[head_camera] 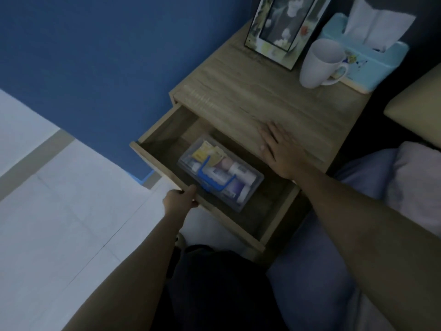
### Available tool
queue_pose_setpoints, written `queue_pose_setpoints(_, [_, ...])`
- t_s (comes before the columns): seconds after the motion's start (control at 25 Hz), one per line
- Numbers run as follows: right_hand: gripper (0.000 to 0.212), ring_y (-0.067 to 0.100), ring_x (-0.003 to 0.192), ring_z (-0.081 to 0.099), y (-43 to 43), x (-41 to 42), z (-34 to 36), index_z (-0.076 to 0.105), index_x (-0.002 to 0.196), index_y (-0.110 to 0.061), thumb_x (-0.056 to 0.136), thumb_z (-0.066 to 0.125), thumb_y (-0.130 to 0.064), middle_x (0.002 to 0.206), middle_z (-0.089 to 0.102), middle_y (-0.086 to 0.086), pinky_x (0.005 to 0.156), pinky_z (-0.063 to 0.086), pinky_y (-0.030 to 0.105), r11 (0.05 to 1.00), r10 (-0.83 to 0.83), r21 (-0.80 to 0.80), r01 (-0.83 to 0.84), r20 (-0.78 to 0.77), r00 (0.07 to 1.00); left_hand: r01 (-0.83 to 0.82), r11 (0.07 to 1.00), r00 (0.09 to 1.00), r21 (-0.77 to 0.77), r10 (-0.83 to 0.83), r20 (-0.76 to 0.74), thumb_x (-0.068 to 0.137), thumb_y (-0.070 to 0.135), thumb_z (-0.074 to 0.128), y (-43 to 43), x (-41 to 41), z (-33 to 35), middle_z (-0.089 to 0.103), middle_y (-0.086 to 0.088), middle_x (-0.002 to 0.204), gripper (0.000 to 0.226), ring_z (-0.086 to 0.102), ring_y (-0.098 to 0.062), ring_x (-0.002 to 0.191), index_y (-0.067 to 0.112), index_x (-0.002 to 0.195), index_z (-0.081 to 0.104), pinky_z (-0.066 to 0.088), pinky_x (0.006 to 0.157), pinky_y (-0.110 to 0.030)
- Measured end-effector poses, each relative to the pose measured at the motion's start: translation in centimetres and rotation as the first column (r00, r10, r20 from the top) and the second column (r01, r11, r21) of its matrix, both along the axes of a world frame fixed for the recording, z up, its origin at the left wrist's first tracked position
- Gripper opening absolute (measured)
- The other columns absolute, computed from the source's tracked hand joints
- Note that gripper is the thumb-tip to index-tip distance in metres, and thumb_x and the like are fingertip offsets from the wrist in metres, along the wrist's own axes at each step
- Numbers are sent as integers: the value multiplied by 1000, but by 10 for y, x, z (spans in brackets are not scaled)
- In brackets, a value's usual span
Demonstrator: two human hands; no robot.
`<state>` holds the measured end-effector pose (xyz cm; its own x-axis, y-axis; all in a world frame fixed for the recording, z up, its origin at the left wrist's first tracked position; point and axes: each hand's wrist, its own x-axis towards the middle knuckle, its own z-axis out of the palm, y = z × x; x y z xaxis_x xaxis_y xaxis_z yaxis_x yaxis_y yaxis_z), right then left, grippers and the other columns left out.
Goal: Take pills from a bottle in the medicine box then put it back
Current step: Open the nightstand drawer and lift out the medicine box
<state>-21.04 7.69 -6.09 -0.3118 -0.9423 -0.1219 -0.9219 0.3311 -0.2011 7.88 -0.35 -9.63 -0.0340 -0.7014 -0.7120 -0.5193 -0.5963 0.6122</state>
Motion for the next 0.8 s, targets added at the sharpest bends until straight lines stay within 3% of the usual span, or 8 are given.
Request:
queue_pose_setpoints(0.12, [53, 24, 147, 8, -1, 0, 2, 10, 149, -23, 99, 19, -39, 160, 10, 8, 118, 11, 43, 999, 8, 34, -7, -7, 1000, -10, 998, 1000, 60, 9, 17, 80, 35, 64, 4, 19, 4, 75, -5, 76, 31, 73, -20, 77, 5, 85, 67, 57, 85, -37])
queue_pose_setpoints(0.2, [54, 24, 147, 7, -2, 3, 6, 8, 149, -20, 99, 17, -39, 160, 9, 9, 118, 11, 43, 997, 8, 79, -6, -21, 1000, -44, 999, 997, 26, 42, 68, 82, 39, 64, 9, 22, 11, 70, -7, 104, 49, 69, -24, 94, -1, 110, 60, 54, 88, -38])
queue_pose_setpoints(0.32, [54, 30, 141, 27, 4, 27, 13, 24, 145, -7, 99, 26, -36, 154, 28, 17, 115, 25, 46, 992, -117, -52, 113, -77, 990, -160, 900, 972, -404, 216, 96, 82, 43, 62, 3, 18, 37, 45, -10, 140, 73, 45, -29, 128, 9, 140, 33, 44, 103, -43])
queue_pose_setpoints(0.4, [50, 33, 125, 49, 13, 65, 12, 40, 134, -3, 96, 37, -35, 138, 49, 22, 104, 39, 47, 955, -239, -199, 218, -87, 967, -17, 770, 992, -638, 93, 86, 85, 38, 59, -18, 9, 48, 45, -12, 138, 64, 46, -26, 126, 11, 138, 35, 43, 103, -43])
queue_pose_setpoints(0.52, [49, 22, 113, 56, 28, 130, 1, 43, 130, -12, 92, 43, -42, 128, 56, 13, 91, 47, 35, 899, -378, -205, 388, 88, 922, 375, 720, 927, -584, -276, 254, 91, 33, 53, -57, -11, 53, 53, -15, 125, 44, 56, -28, 111, 8, 126, 46, 50, 91, -41])
queue_pose_setpoints(0.64, [62, 24, 116, 51, 29, 163, -15, 36, 134, -13, 88, 46, -54, 135, 46, 14, 88, 48, 36, 744, -644, -17, 667, 246, 724, 759, 555, 651, -341, -634, 417, 94, 33, 47, -81, -25, 38, 54, -16, 125, 42, 58, -27, 104, 9, 128, 44, 50, 84, -36])
queue_pose_setpoints(0.72, [70, 27, 113, 52, 25, 170, -20, 31, 136, -13, 86, 45, -60, 136, 42, 17, 80, 48, 35, 529, -820, 167, 832, 352, 451, 754, 616, 656, -228, -689, 307, 94, 38, 49, -85, -26, 26, 56, -16, 125, 50, 61, -25, 100, 11, 135, 38, 52, 79, -35])
queue_pose_setpoints(0.8, [74, 26, 106, 55, 17, 176, -25, 27, 138, -14, 85, 45, -62, 133, 45, 16, 68, 43, 29, 383, -851, 325, 865, 489, 193, 733, 658, 679, -174, -689, 255, 92, 41, 51, -88, -27, 17, 57, -16, 124, 56, 61, -26, 103, 10, 136, 37, 52, 82, -38])
